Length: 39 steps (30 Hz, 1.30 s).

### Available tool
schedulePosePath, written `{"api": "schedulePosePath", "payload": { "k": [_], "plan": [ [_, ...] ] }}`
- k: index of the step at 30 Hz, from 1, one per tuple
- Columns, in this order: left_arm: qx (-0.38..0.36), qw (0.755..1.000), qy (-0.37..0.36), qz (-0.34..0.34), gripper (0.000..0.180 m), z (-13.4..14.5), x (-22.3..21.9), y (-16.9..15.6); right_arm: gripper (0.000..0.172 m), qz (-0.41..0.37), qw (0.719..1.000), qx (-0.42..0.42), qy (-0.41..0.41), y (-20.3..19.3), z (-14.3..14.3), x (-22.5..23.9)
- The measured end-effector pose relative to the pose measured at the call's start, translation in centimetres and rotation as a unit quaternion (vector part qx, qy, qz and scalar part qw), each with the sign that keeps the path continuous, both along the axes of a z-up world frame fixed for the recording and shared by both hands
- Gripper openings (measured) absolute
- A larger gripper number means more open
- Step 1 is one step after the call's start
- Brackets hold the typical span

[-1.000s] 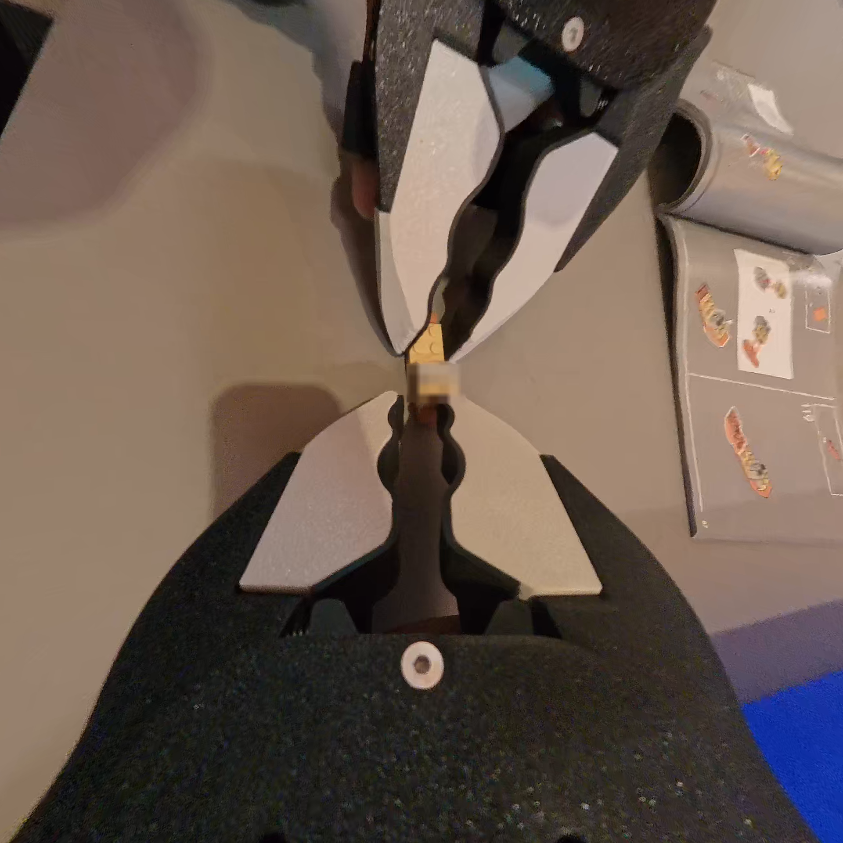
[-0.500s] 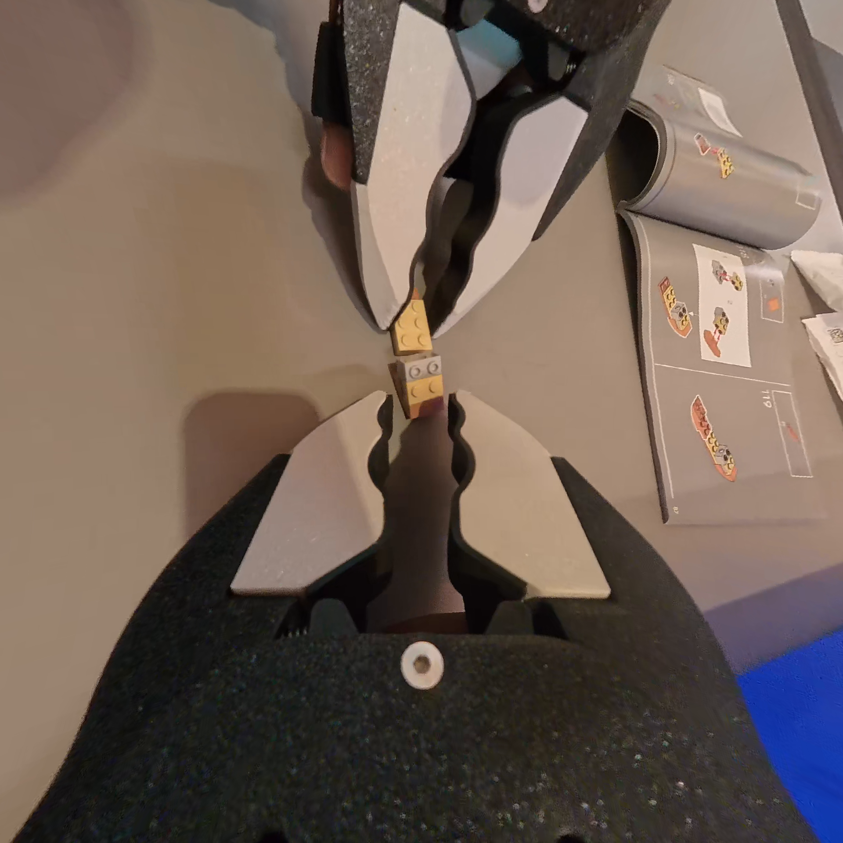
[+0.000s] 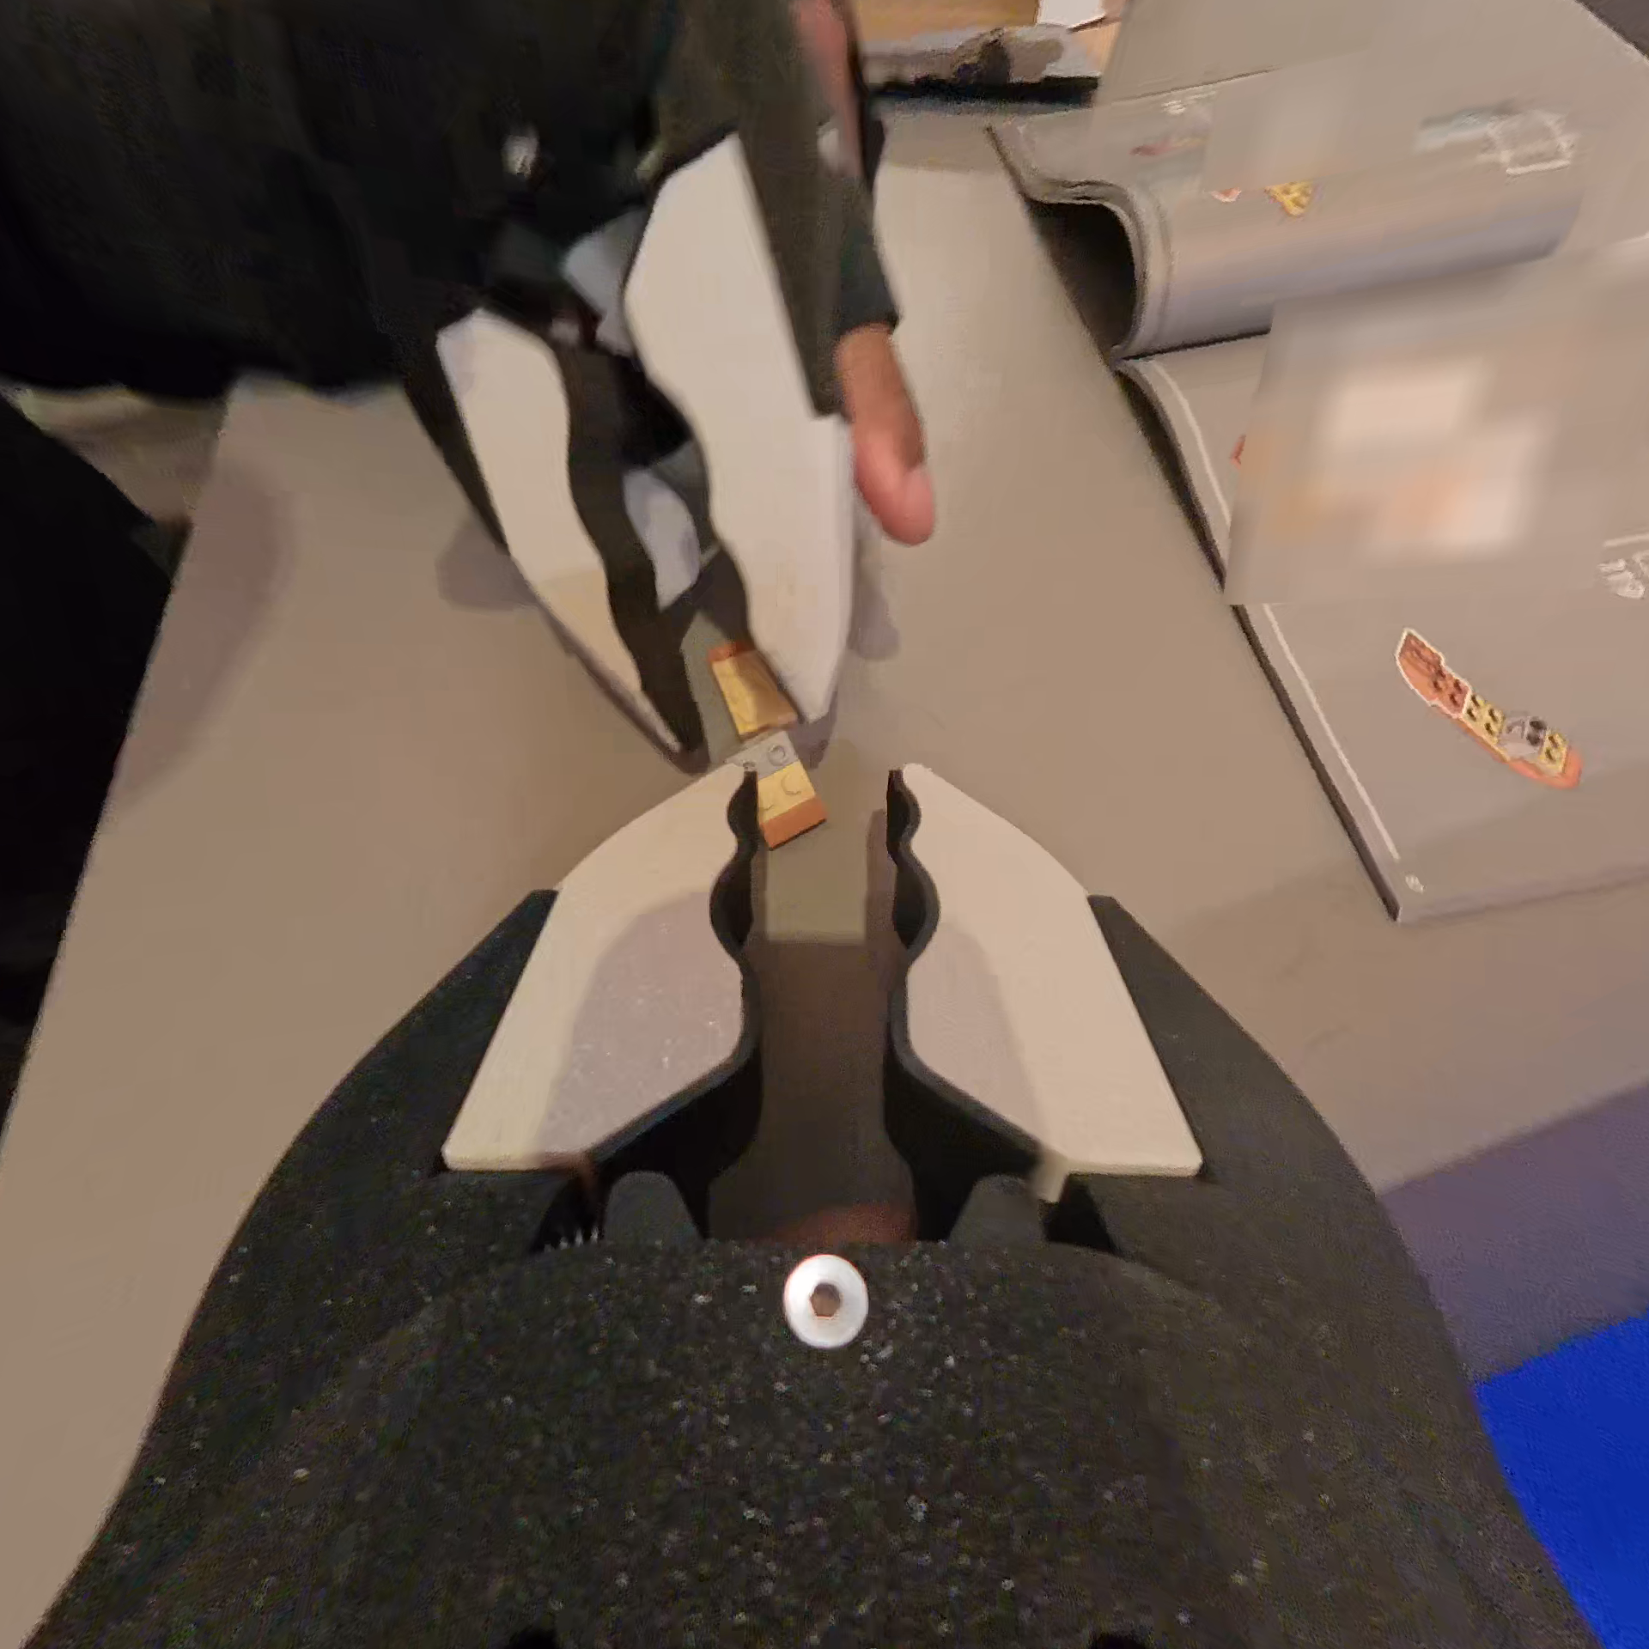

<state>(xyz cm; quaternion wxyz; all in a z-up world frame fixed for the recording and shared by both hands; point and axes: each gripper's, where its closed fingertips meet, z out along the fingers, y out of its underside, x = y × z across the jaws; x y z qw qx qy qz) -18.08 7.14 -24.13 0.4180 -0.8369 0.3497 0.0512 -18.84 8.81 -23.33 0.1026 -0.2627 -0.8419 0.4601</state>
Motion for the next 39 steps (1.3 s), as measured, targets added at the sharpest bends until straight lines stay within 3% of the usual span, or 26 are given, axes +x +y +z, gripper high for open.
{"api": "schedulePosePath", "payload": {
  "k": [5,8,9,11,13,18,20,24,29,32,35,39],
  "plan": [
    [-0.015,1.0,0.025,-0.004,0.027,-1.0,0.3,0.5,0.032,-0.064,0.989,-0.124,-0.052,0.1,2.6,-0.5],
    [-0.03,0.999,0.018,0.009,0.02,-1.5,0.1,0.6,0.035,-0.112,0.949,-0.291,-0.048,0.2,7.6,-0.8],
    [-0.034,0.999,0.004,0.016,0.02,-1.5,0.1,0.7,0.035,-0.138,0.915,-0.376,-0.044,0.8,10.2,-0.9],
    [-0.044,0.998,-0.032,0.035,0.02,-1.5,0.0,0.9,0.029,-0.188,0.812,-0.552,-0.035,3.1,15.1,-0.7],
    [-0.043,0.996,-0.061,0.056,0.02,-1.4,-0.3,1.2,0.023,-0.216,0.726,-0.653,-0.012,5.1,18.2,0.4],
    [-0.043,0.99,-0.114,0.075,0.02,-1.3,-0.6,1.6,0.035,-0.143,0.608,-0.781,0.01,5.5,24.0,3.4],
    [-0.045,0.988,-0.123,0.083,0.02,-1.3,-0.8,1.7,0.043,-0.114,0.58,-0.807,0.001,5.7,25.0,3.6],
    [-0.044,0.985,-0.143,0.091,0.02,-1.1,-1.0,1.7,0.054,-0.102,0.562,-0.821,-0.017,5.5,25.0,3.1],
    [-0.041,0.98,-0.167,0.098,0.02,-0.8,-1.0,1.7,0.054,-0.089,0.545,-0.834,0.007,6.2,25.4,3.6],
    [-0.039,0.977,-0.182,0.102,0.02,-0.5,-0.9,1.8,0.055,-0.091,0.561,-0.822,0.035,6.4,25.7,3.9],
    [-0.035,0.971,-0.211,0.108,0.02,-0.1,-0.8,1.8,0.051,-0.069,0.553,-0.829,0.036,6.6,25.9,4.5],
    [-0.026,0.953,-0.277,0.119,0.019,1.0,-0.9,1.9,0.051,-0.053,0.566,-0.822,0.039,5.4,26.9,4.9]
  ]
}}
